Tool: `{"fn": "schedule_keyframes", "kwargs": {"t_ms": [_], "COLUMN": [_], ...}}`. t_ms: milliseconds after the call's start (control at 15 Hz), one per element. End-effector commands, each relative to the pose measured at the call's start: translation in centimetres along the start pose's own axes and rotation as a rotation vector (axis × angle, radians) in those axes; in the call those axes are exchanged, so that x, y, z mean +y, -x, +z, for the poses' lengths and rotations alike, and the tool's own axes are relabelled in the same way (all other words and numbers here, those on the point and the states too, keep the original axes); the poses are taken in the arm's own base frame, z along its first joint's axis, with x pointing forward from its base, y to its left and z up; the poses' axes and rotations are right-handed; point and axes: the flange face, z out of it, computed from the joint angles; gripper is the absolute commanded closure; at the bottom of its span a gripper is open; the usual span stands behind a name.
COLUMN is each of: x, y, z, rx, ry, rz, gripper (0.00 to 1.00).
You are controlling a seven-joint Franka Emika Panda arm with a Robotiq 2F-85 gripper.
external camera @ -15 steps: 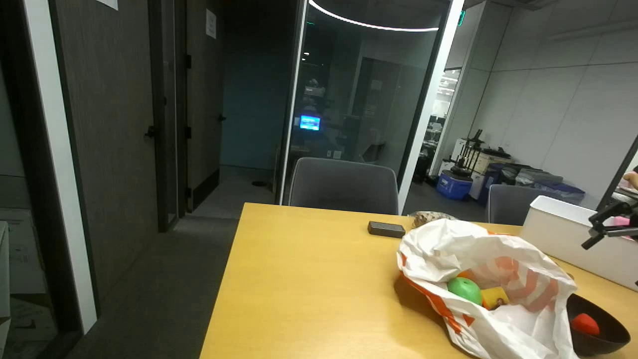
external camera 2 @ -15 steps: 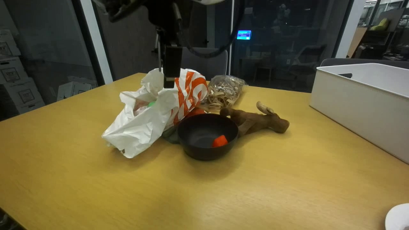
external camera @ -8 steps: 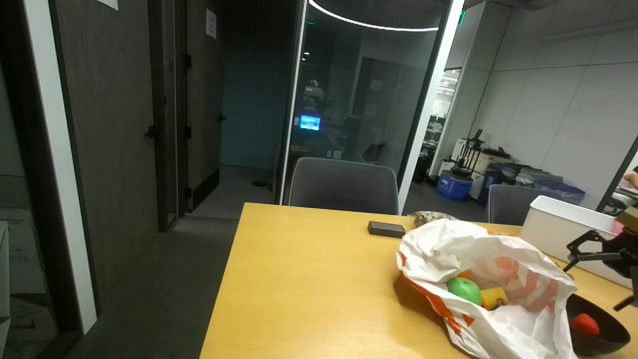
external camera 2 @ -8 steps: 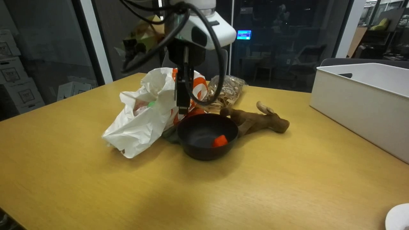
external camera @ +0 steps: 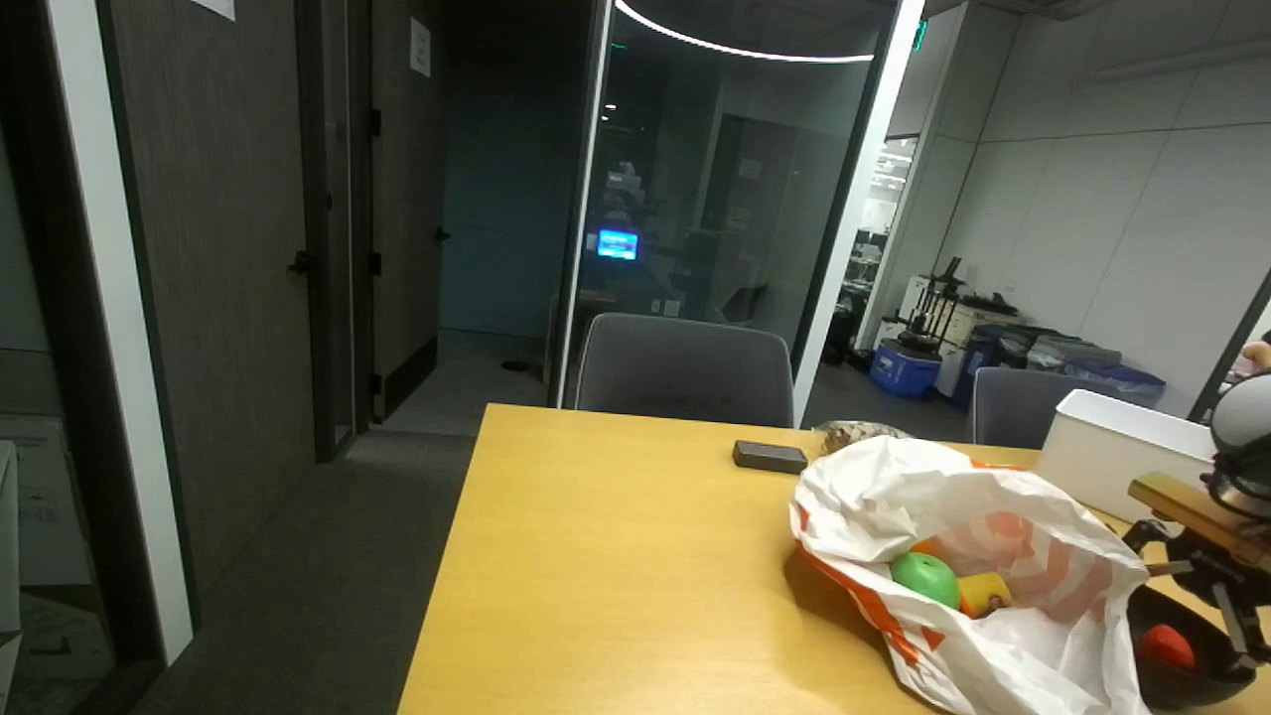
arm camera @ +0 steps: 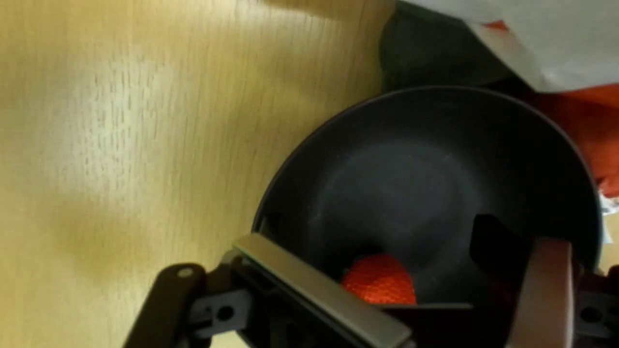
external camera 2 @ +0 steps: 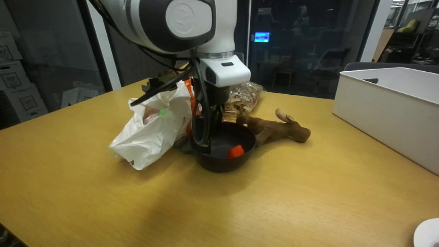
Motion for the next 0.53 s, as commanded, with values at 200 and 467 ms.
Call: {"fn": "schedule_keyframes", "kwargs": {"t_ms": [200,467], "x": [-2.0,-2.4], "y": [-0.6,-0.9], "z": [0.6,1.3], "rx": [0.100,0.130], "ry": [0.023,0.049], "rz": [0.142,0.197], "gripper": [0.00,0.00]}}
